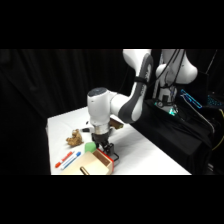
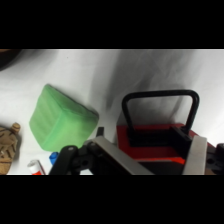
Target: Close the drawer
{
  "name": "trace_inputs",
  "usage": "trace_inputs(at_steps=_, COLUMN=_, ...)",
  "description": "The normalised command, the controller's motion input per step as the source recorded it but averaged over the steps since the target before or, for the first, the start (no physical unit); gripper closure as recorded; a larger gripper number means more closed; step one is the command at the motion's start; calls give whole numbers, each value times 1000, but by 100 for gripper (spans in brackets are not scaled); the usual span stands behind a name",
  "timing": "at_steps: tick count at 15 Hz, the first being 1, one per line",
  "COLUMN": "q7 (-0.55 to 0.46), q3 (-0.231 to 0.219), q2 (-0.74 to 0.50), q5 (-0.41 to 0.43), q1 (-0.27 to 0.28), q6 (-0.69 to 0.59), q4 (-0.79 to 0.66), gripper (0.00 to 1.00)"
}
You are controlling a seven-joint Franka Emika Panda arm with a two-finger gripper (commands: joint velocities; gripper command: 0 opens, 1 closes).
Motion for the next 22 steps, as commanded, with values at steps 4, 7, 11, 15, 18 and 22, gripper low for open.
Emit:
trace_inputs(at_steps=4, q7=-20, q3=-72, q2=192, q5=-68, q1=124, q6=-200, q4=406, gripper=0)
trace_inputs(at_steps=7, q7=12, q3=-82, q2=136, q5=-94, q1=142, q6=-190, q4=357, gripper=0)
trace_inputs(at_steps=11, q7=15, q3=-72, q2=119, q5=-82, q1=123, q6=-190, q4=347, gripper=0)
trace_inputs(at_steps=15, q7=9, q3=-60, q2=92, q5=-58, q1=97, q6=-188, q4=313, gripper=0)
trace_inputs(at_steps=18, q7=64, q3=-80, q2=-30, q5=-50, q1=89, q6=-188, q4=173, gripper=0)
trace_inputs(at_steps=22, q7=81, q3=-62, q2=-177, q5=24, q1=43, q6=-327, q4=90, gripper=0)
